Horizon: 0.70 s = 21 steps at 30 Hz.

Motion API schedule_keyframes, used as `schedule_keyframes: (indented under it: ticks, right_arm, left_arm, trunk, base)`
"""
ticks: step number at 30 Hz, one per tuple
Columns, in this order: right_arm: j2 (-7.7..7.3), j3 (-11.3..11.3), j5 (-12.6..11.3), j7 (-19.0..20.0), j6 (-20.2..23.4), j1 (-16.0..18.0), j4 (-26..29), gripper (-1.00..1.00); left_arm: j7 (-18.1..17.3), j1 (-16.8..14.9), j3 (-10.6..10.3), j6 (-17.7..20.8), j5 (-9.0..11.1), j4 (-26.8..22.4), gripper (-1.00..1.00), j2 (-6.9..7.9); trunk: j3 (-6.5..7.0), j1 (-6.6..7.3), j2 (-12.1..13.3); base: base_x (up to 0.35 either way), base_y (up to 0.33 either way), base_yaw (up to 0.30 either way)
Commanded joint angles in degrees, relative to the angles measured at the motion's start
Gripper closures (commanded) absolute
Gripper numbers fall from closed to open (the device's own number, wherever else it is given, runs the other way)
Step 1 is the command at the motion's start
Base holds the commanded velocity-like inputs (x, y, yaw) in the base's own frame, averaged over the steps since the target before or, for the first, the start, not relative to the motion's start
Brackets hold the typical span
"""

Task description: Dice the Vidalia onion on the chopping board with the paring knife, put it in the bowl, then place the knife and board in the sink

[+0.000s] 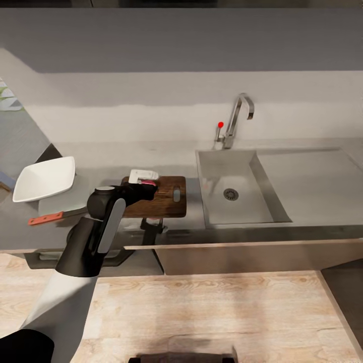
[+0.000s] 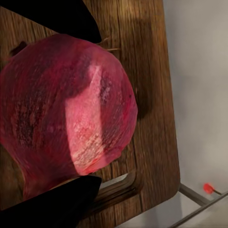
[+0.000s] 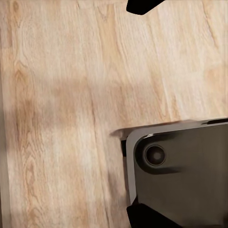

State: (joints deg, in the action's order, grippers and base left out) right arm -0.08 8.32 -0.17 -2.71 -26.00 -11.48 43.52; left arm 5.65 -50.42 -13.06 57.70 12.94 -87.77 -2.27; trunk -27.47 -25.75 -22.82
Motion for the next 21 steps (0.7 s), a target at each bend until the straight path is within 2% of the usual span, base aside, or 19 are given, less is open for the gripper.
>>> schedule_keyframes:
  ticks: [1,10,21]
  right_arm:
    - [-0.01,-0.06,-0.01,-0.19,-0.07,-0.03,0.07,-1.00]
    - [0.06,-0.06,-0.01,-0.19,-0.05,-0.03,0.07,-1.00]
    - [0.08,-0.06,-0.01,-0.19,-0.09,-0.03,0.07,-1.00]
  left_arm:
    - [0.59,-0.04,-0.04,0.24,0.59,-0.03,1.00,-0.01]
    - [0.59,-0.04,-0.04,0.22,0.65,-0.03,1.00,-0.01]
    - [0.59,-0.04,-0.04,0.22,0.62,-0.03,1.00,-0.01]
  trunk:
    - [-0.08,-0.03,-0.09]
    - [-0.08,-0.03,-0.09]
    - [-0.08,-0.03,-0.09]
  base:
    - [-0.024,0.000,0.000]
    - [-0.007,0.000,0.000]
    - [0.058,0.000,0.000]
